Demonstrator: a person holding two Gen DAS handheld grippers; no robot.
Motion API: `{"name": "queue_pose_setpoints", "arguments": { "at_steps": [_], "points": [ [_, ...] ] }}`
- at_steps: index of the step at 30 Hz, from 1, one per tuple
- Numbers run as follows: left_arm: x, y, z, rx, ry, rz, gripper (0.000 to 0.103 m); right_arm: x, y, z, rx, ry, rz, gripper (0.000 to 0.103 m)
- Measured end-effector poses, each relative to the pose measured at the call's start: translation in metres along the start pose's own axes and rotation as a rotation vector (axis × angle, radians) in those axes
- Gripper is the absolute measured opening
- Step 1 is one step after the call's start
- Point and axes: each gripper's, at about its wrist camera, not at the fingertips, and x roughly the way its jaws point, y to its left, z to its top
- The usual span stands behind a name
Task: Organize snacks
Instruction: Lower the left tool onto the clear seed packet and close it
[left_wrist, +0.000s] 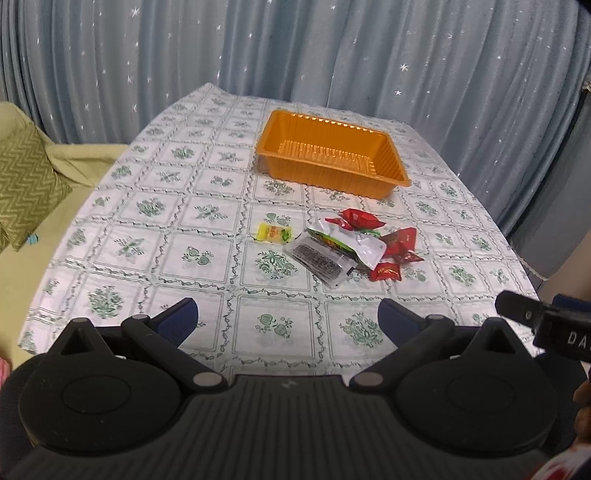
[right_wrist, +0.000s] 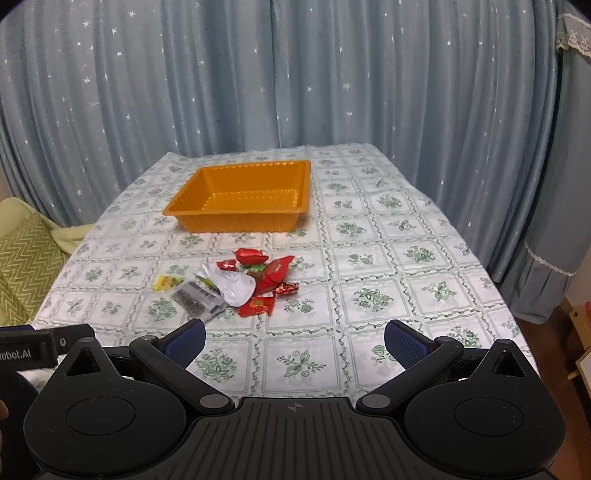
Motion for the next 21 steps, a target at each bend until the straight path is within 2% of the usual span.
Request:
{"name": "queue_pose_setpoints", "arguments": {
  "at_steps": [8, 10, 13, 21],
  "points": [
    [0.053, 0.002, 0.014, -0.037, 0.017, 0.011, 0.103, 0.046, -0.01, 0.003, 0.012, 0.012, 0.008, 0.103],
    [0.066, 0.001, 0.017, -0.045, 0.026, 0.008, 0.099, 0.059, -0.012, 0.004, 0.013, 0.017, 0.013, 0.102],
    [0.088, -0.003, 0.021, -0.06, 0.037, -0.001, 0.095, 0.079, -0.016, 0.006, 0.025, 0.022, 0.027, 0.085],
    [0.147, -0.013, 0.026, -0.121, 0.067, -0.008, 0.082, 0.121, -0.028, 0.002, 0.074, 0.049, 0.025, 0.084]
  ]
}}
